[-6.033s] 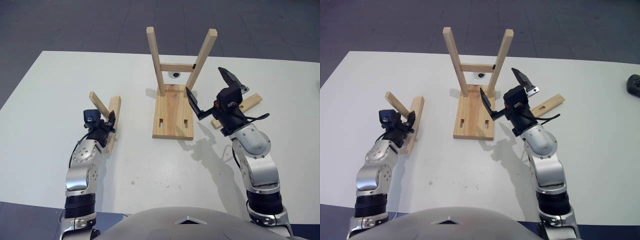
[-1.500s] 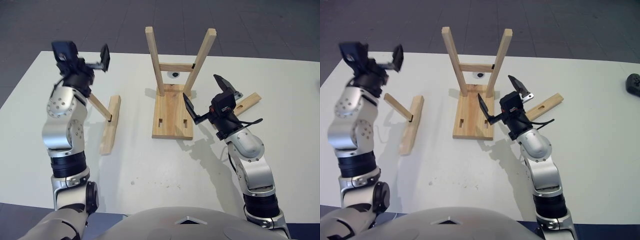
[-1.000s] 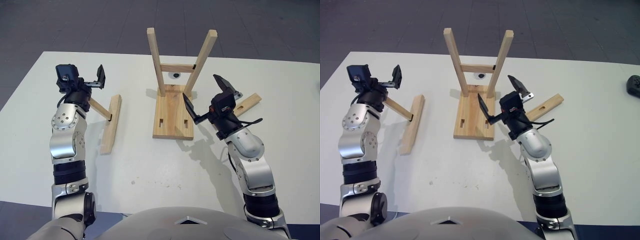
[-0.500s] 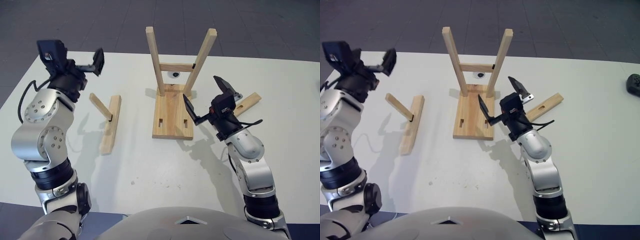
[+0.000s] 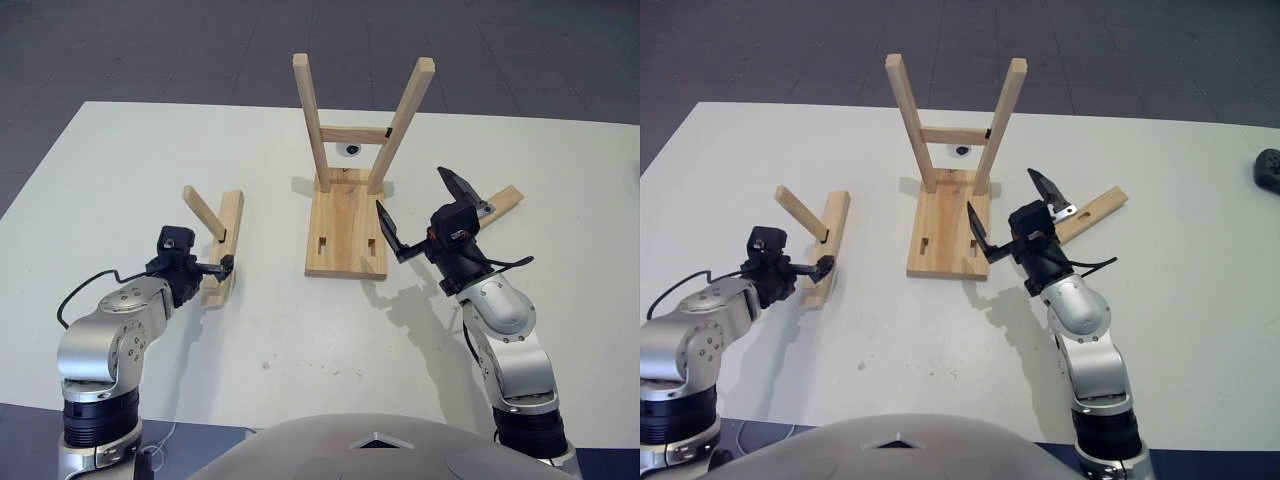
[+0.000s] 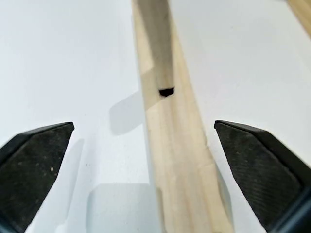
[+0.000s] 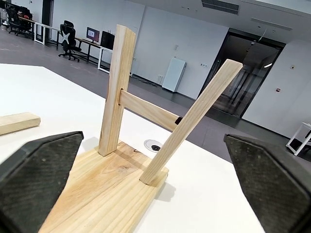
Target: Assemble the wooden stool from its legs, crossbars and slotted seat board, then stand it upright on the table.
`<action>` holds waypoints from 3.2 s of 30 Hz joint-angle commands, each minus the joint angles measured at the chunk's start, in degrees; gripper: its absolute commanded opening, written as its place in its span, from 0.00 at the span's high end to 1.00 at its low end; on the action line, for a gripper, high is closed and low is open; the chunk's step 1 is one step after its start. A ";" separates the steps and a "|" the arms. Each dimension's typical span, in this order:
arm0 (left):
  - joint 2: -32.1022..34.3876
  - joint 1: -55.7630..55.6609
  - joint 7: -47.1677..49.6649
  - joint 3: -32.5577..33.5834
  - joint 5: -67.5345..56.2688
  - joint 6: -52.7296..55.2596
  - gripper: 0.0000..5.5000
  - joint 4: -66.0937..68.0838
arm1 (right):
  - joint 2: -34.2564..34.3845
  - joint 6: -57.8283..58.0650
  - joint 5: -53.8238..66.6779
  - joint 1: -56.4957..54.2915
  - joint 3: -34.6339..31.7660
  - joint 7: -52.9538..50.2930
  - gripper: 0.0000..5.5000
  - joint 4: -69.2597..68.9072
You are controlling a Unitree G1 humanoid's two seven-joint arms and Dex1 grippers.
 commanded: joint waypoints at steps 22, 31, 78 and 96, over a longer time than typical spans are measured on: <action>-0.11 -1.46 -7.04 -2.53 4.34 -13.39 0.63 6.84 | 0.74 0.71 -0.38 -1.59 0.94 -0.77 0.02 0.13; -1.75 -18.38 -4.77 0.46 8.71 -34.01 0.63 3.98 | 4.67 9.19 12.14 -10.60 -8.09 -2.27 0.02 -0.87; 2.64 -24.46 -33.02 -18.34 7.48 -43.77 0.63 -2.10 | 2.73 16.45 90.17 -29.27 -15.57 -37.52 0.77 -2.29; 0.81 -20.82 -29.89 -3.68 -10.88 -26.89 0.32 -0.96 | -0.98 12.84 70.86 -21.10 -17.10 -35.66 0.81 -3.33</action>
